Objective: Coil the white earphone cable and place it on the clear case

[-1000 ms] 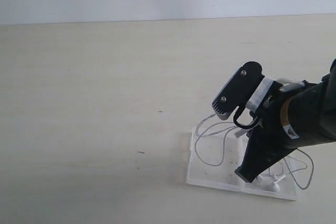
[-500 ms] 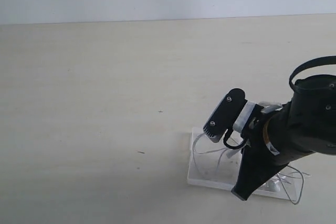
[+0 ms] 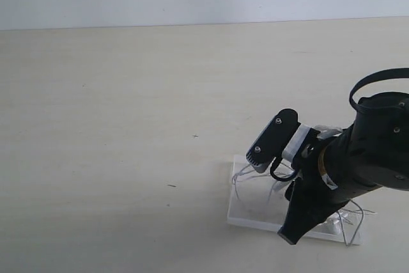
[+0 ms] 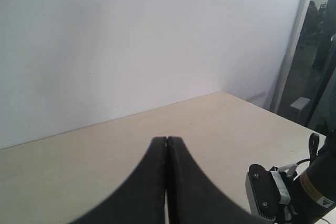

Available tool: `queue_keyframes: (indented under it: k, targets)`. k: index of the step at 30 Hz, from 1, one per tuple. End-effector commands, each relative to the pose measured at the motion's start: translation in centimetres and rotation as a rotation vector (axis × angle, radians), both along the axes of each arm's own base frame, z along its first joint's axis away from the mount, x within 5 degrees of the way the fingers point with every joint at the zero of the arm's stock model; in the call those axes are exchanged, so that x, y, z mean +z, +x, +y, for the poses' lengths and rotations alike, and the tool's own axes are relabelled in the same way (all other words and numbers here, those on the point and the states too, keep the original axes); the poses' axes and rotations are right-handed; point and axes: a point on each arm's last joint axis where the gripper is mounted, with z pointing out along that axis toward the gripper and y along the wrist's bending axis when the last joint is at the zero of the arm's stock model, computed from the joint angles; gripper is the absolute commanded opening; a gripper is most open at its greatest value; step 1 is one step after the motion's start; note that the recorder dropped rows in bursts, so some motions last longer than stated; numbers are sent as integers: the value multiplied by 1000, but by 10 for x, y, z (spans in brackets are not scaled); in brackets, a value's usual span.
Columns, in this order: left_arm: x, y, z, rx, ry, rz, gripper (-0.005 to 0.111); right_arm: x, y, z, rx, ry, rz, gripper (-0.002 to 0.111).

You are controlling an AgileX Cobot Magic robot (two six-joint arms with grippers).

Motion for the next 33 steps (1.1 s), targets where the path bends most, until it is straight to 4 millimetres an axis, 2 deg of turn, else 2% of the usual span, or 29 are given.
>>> queue_keyframes:
  k: [1,5,10,16,21,28,33]
  targets:
    - [0,-1,0,0,-7,2,0,1,-1,-1,-12,3,4,55]
    - [0,-1,0,0,-7,2,0,7,-2,-3,-20,13,-9,66]
    - [0,-1,0,0,-7,2,0,19,-4,-5,-23,29,-27,72]
    - [-1,-1,0,0,-6,4,0,27,-13,-3,4,79,21,72]
    - [-1,-1,0,0,-6,4,0,26,-20,0,31,116,97,72]
    - [-1,-1,0,-4,-6,4,0,27,-21,0,9,100,133,72]
    - [-1,-1,0,-4,-8,5,0,40,-14,6,6,99,131,72]
